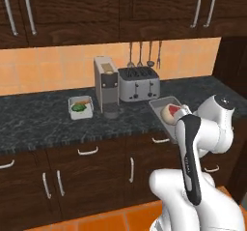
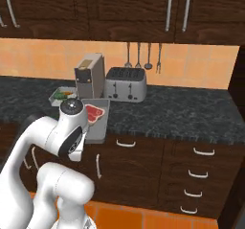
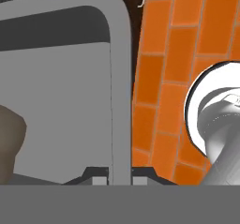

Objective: Take the meat container that has the steak and place it on the second highest rack of the freezer. Then take the vegetable container that has the carrot and broccoli and place it on the highest rack of the freezer.

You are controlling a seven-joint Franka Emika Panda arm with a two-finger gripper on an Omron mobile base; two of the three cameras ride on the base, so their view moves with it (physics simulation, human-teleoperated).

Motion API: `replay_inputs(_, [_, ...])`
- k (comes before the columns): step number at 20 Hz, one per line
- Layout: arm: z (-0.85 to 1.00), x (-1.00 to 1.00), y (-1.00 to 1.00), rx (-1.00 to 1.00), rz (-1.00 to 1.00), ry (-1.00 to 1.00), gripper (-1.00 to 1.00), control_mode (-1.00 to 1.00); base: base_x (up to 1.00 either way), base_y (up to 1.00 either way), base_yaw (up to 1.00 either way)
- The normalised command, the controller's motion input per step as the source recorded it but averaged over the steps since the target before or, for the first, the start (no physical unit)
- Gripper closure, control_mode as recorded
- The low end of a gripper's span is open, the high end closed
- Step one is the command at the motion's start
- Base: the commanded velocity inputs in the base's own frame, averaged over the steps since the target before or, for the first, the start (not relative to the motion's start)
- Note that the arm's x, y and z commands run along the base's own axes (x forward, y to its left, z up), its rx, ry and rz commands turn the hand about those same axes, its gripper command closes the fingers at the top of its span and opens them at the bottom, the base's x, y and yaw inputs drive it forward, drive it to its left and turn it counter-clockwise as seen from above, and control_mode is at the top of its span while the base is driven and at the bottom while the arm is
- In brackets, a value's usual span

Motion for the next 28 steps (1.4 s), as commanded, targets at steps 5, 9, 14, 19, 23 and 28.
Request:
replay_inputs(5, [0.0,0.0,0.0,0.0,0.0,0.0,1.0,1.0,-0.49,-0.45,-0.39])
replay_inputs(9, [0.0,0.0,0.0,0.0,0.0,0.0,1.0,1.0,-0.39,-0.13,-0.56])
replay_inputs(14, [0.0,0.0,0.0,0.0,0.0,0.0,1.0,1.0,-0.07,-0.21,-0.62])
replay_inputs(19, [0.0,0.0,0.0,0.0,0.0,0.0,1.0,1.0,0.0,-0.23,-0.64])
replay_inputs(23, [0.0,0.0,0.0,0.0,0.0,0.0,1.0,1.0,0.0,-0.19,-0.65])
replay_inputs(28, [0.0,0.0,0.0,0.0,0.0,0.0,1.0,1.0,0.09,-0.23,-0.63])
